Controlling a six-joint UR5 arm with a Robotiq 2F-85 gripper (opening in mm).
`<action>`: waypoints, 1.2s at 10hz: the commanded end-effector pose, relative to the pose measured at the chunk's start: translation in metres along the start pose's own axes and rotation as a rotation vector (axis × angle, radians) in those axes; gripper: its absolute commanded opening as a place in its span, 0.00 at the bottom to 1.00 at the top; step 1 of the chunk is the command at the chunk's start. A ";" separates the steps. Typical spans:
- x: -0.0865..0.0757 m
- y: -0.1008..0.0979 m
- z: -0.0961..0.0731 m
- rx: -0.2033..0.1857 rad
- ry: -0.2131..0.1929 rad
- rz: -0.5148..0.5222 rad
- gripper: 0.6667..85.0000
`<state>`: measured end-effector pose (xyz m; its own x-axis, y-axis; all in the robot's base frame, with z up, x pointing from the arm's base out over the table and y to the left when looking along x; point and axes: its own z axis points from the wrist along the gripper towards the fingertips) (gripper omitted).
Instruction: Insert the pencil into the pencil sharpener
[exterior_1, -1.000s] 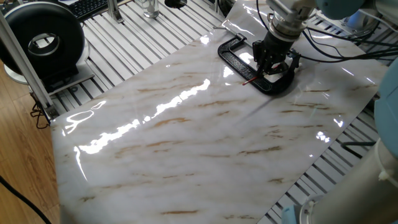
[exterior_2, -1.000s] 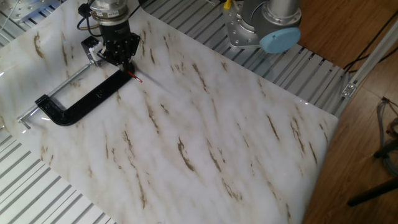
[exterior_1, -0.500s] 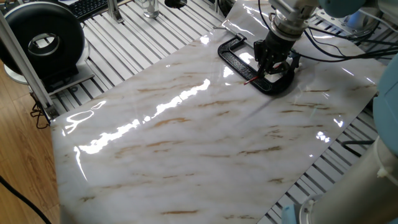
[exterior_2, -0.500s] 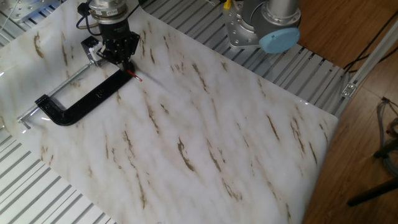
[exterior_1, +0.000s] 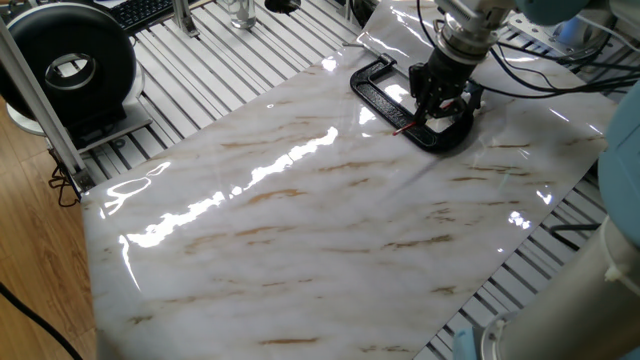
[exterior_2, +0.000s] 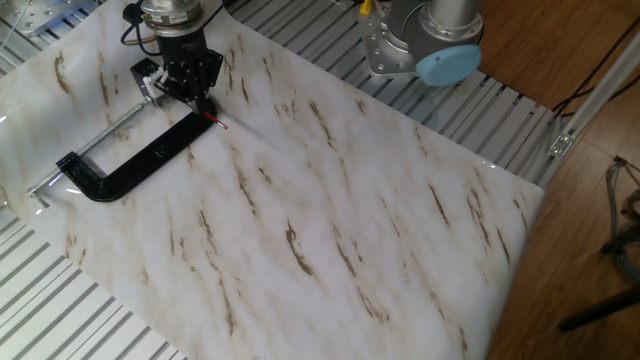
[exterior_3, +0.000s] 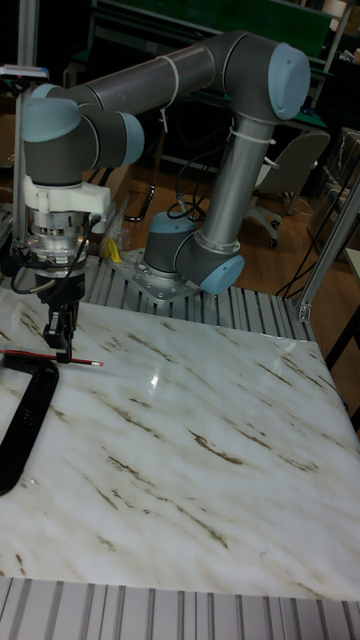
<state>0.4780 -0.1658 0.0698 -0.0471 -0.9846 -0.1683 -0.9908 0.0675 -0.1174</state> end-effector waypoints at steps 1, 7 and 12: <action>-0.001 -0.002 -0.001 0.009 -0.018 0.002 0.00; 0.010 0.003 -0.004 0.000 -0.016 -0.005 0.00; 0.017 0.004 -0.003 0.005 -0.013 -0.010 0.00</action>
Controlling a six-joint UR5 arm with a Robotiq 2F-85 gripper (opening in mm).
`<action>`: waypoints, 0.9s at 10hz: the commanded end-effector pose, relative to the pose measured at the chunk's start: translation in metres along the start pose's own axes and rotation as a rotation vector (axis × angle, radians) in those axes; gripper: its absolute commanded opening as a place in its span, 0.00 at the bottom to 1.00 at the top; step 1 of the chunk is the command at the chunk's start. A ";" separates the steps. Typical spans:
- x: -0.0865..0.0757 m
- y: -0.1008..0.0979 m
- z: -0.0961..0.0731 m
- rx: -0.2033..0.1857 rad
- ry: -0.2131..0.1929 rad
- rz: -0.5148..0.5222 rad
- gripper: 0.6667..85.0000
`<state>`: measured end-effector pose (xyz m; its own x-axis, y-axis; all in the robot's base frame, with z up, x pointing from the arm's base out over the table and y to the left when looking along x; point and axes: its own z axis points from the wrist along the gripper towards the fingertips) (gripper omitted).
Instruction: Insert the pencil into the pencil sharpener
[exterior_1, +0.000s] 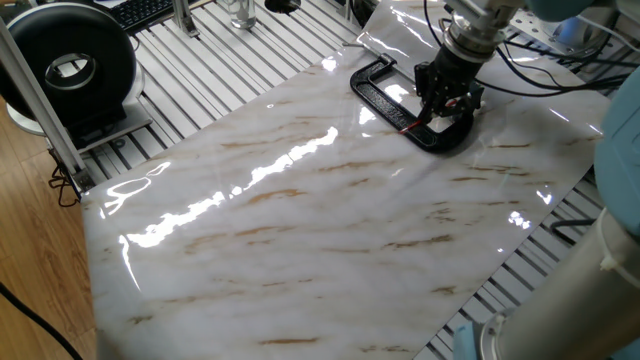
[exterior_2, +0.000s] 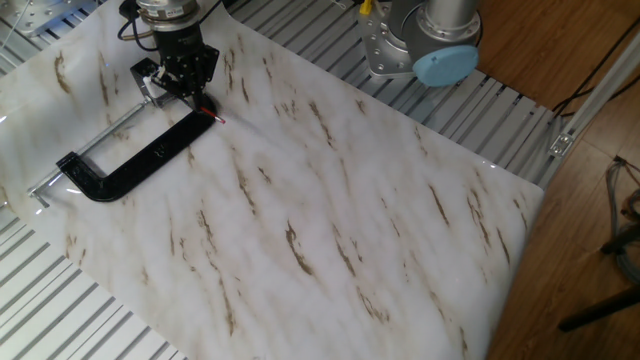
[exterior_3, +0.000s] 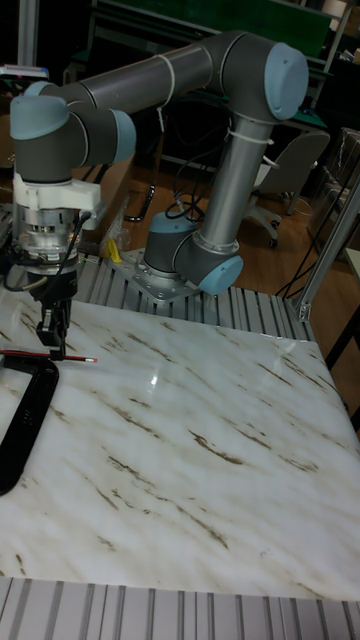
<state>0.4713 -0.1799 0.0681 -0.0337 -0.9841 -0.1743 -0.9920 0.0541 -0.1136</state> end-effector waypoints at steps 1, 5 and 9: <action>0.005 -0.001 -0.001 0.011 -0.005 0.004 0.00; 0.014 -0.001 0.002 0.017 -0.003 0.019 0.00; 0.022 0.002 0.003 0.014 0.003 0.037 0.00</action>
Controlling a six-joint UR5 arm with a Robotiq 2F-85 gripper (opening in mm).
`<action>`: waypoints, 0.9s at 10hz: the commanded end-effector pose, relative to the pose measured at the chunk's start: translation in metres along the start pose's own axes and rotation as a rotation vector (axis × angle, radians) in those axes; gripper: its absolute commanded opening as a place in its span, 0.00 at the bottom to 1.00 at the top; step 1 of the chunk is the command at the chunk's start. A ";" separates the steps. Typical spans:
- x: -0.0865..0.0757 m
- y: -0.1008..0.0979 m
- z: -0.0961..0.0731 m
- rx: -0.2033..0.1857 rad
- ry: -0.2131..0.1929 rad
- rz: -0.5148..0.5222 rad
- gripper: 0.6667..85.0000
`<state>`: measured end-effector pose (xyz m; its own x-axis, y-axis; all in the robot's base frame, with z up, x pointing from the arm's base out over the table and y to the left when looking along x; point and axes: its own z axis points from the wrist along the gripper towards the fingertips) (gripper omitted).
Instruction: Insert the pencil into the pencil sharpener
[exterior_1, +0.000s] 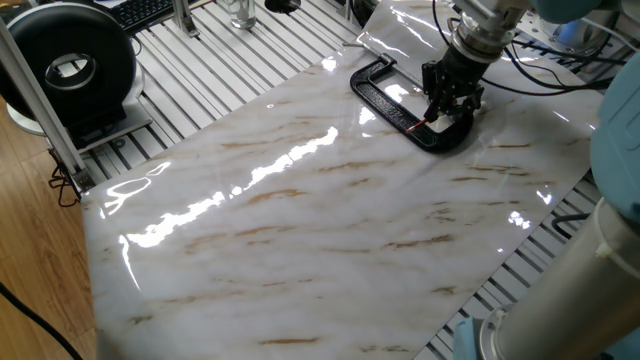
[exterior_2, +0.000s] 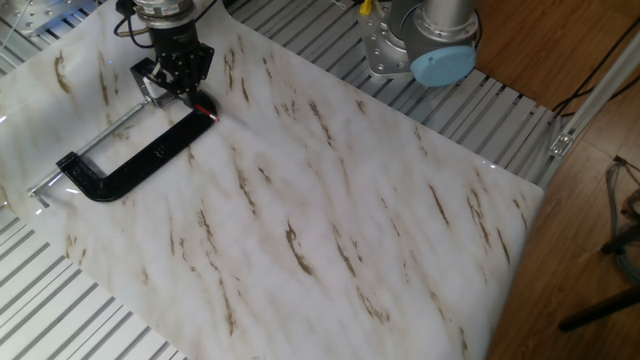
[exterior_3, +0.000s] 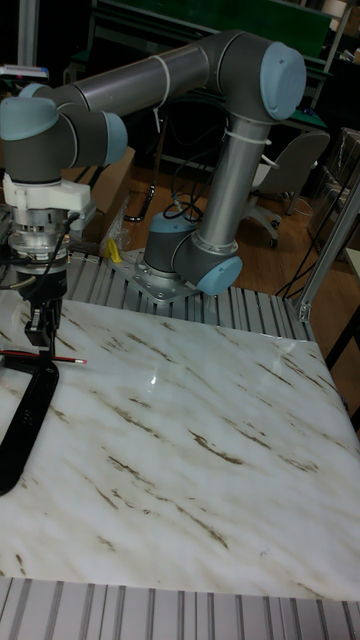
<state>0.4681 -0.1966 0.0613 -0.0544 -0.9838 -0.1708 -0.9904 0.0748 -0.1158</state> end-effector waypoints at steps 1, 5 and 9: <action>0.006 0.001 -0.001 0.005 -0.001 0.021 0.00; 0.012 0.002 0.000 0.005 0.015 0.034 0.00; 0.014 -0.001 0.000 0.017 0.023 0.050 0.00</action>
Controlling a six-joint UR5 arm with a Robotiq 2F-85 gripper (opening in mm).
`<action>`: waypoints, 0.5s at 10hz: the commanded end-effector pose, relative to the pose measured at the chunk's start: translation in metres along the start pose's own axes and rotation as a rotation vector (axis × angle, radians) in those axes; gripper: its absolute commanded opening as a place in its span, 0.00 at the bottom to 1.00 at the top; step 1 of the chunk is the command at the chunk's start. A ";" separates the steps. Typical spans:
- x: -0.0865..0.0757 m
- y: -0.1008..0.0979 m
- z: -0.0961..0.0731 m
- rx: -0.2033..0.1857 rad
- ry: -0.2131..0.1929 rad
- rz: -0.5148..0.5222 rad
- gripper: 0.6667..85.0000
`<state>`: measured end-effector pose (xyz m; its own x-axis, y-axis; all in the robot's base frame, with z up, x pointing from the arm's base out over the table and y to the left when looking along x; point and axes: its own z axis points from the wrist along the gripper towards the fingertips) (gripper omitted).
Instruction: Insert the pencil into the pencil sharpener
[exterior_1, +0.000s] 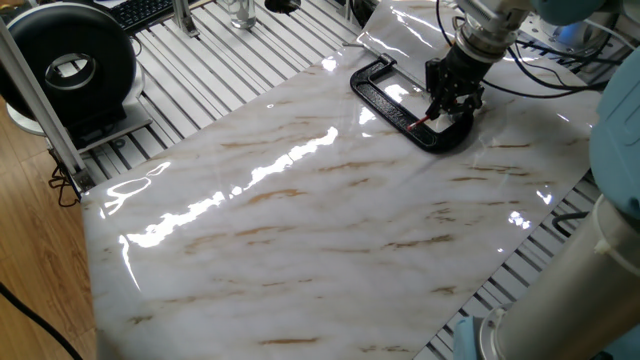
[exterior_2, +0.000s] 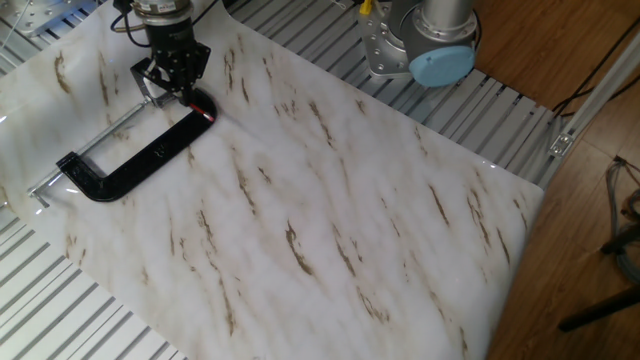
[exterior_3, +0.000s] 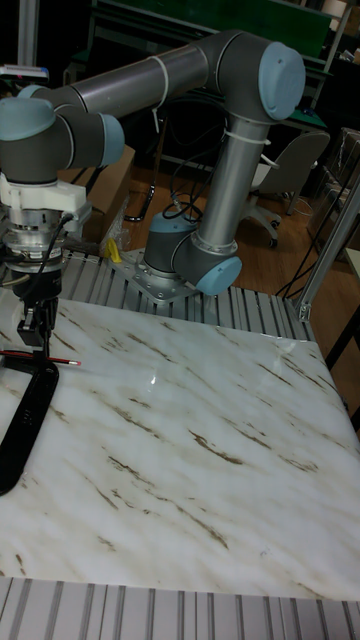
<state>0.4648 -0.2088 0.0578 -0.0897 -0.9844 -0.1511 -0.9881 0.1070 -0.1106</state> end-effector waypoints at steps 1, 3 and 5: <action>0.003 -0.003 -0.002 0.014 0.006 0.017 0.00; 0.010 -0.001 -0.002 0.007 0.018 0.015 0.00; 0.014 -0.002 -0.002 0.010 0.032 0.012 0.00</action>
<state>0.4639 -0.2181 0.0568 -0.0989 -0.9869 -0.1277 -0.9873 0.1133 -0.1111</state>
